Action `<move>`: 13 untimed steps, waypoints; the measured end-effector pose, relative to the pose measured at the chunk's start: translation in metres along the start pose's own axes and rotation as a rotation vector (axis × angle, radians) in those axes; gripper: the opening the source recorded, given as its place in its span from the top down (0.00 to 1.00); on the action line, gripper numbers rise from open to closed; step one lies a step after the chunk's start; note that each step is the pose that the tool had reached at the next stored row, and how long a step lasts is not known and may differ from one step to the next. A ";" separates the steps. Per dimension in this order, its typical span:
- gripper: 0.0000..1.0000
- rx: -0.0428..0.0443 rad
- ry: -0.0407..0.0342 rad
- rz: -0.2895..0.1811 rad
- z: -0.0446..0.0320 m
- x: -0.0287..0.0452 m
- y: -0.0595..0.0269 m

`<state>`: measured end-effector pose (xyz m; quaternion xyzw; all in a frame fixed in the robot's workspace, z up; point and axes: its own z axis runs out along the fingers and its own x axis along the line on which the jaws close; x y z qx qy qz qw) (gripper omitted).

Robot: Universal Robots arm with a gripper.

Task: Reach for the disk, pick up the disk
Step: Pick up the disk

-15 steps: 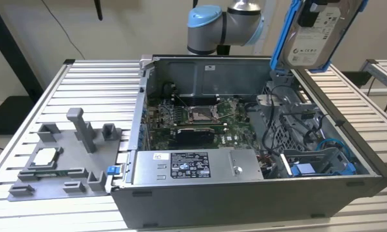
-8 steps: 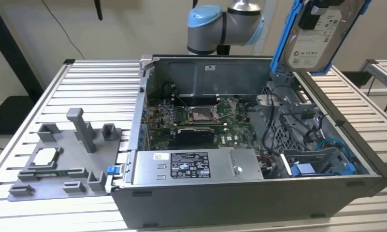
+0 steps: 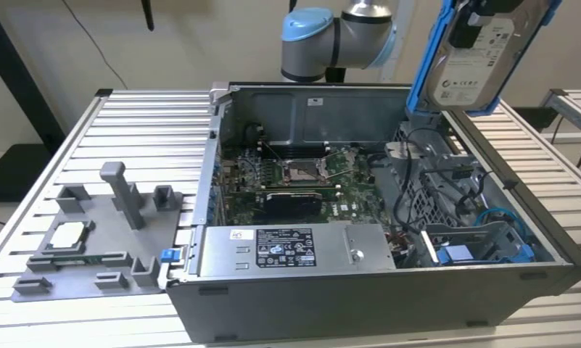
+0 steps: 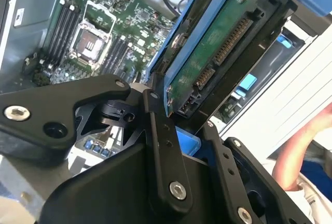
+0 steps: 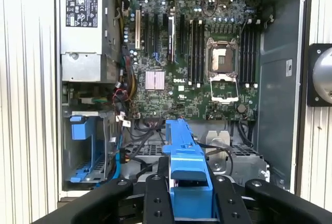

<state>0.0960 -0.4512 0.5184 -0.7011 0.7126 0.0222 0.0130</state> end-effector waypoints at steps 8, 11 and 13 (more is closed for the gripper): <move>1.00 0.0001 0.0002 0.003 0.0018 0.0029 -0.0001; 1.00 0.0002 0.0001 0.003 0.0023 0.0034 -0.0001; 1.00 0.0002 0.0000 0.003 0.0024 0.0034 -0.0001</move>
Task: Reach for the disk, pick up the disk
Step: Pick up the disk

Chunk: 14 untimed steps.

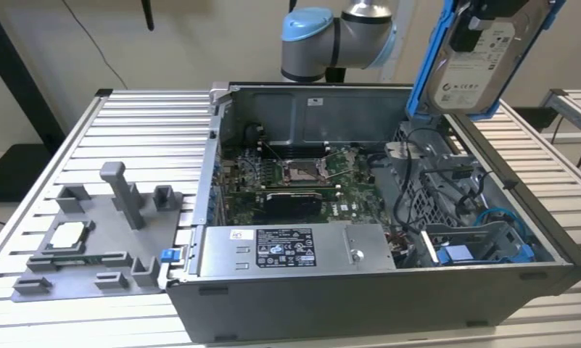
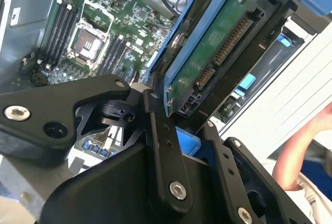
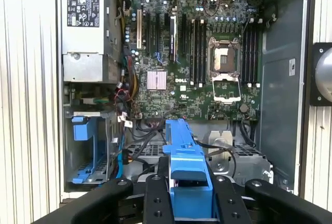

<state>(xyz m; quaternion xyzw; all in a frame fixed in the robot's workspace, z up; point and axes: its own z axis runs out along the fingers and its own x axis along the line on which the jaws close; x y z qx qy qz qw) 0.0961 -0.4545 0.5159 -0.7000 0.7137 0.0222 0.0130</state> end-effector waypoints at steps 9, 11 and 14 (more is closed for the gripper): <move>1.00 0.0000 -0.0002 0.000 0.0017 0.0071 -0.0002; 1.00 0.0000 -0.0001 0.001 0.0024 0.0141 -0.0003; 1.00 0.0001 0.0000 0.001 0.0029 0.0235 -0.0005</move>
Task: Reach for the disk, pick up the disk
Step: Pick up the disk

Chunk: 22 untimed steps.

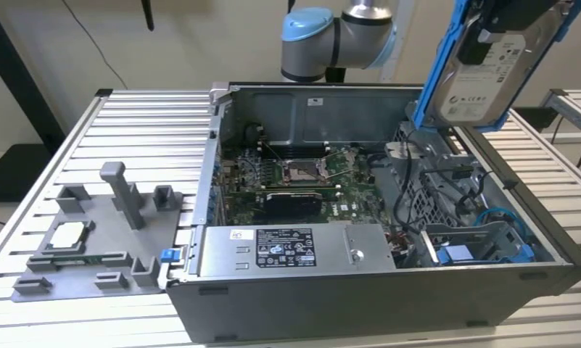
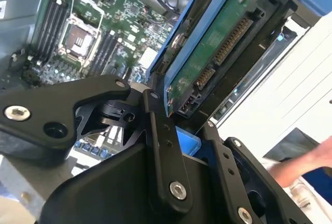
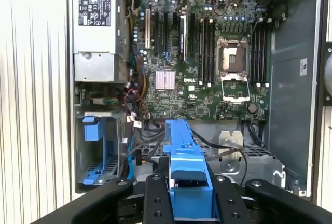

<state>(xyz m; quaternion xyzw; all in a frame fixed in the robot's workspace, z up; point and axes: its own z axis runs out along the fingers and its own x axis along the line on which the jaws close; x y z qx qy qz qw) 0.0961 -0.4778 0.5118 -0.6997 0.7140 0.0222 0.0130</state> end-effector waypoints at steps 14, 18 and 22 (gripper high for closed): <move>1.00 0.0001 0.0008 0.003 0.0030 0.0470 -0.0009; 1.00 0.0003 0.0060 0.003 0.0049 0.0560 -0.0012; 1.00 0.0004 0.0066 0.004 0.0104 0.0649 -0.0014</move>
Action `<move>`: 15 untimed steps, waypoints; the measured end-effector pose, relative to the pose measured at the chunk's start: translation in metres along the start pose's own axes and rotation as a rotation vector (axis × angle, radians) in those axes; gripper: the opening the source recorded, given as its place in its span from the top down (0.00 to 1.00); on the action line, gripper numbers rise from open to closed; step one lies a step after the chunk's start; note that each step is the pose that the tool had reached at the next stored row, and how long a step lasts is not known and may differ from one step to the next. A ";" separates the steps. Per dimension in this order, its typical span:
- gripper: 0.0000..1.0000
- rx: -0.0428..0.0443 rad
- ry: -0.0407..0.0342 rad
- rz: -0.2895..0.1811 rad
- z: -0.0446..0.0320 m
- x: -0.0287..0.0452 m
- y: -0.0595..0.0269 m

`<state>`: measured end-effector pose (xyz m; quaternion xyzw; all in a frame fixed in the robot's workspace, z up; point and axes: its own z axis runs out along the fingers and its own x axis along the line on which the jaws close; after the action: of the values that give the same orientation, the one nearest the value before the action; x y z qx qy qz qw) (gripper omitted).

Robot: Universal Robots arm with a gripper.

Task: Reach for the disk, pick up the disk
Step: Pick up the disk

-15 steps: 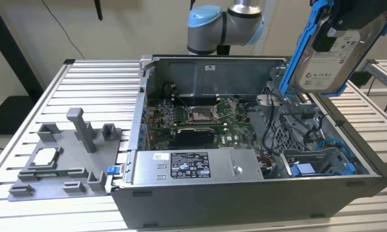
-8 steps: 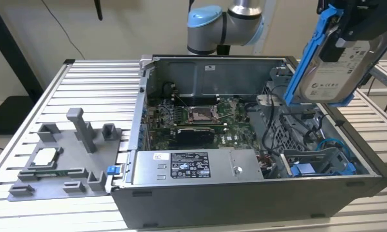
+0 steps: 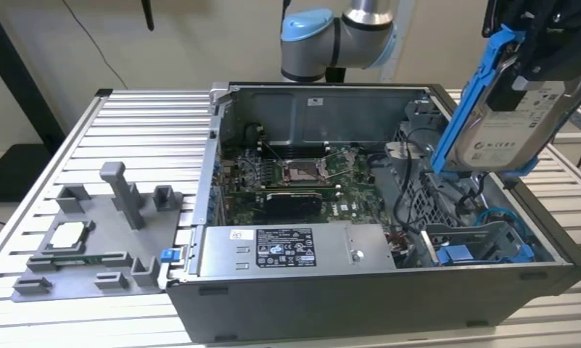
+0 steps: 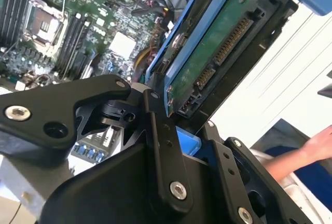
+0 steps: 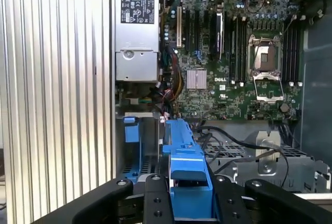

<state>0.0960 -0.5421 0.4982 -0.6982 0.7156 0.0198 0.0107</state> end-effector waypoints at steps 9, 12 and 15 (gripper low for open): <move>1.00 0.0000 0.0002 0.000 0.0133 0.0261 -0.0009; 1.00 0.0000 0.0004 0.000 0.0172 0.0356 -0.0015; 1.00 -0.0001 0.0001 0.000 0.0222 0.0395 -0.0029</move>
<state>0.0976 -0.5806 0.4742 -0.6982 0.7155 0.0198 0.0107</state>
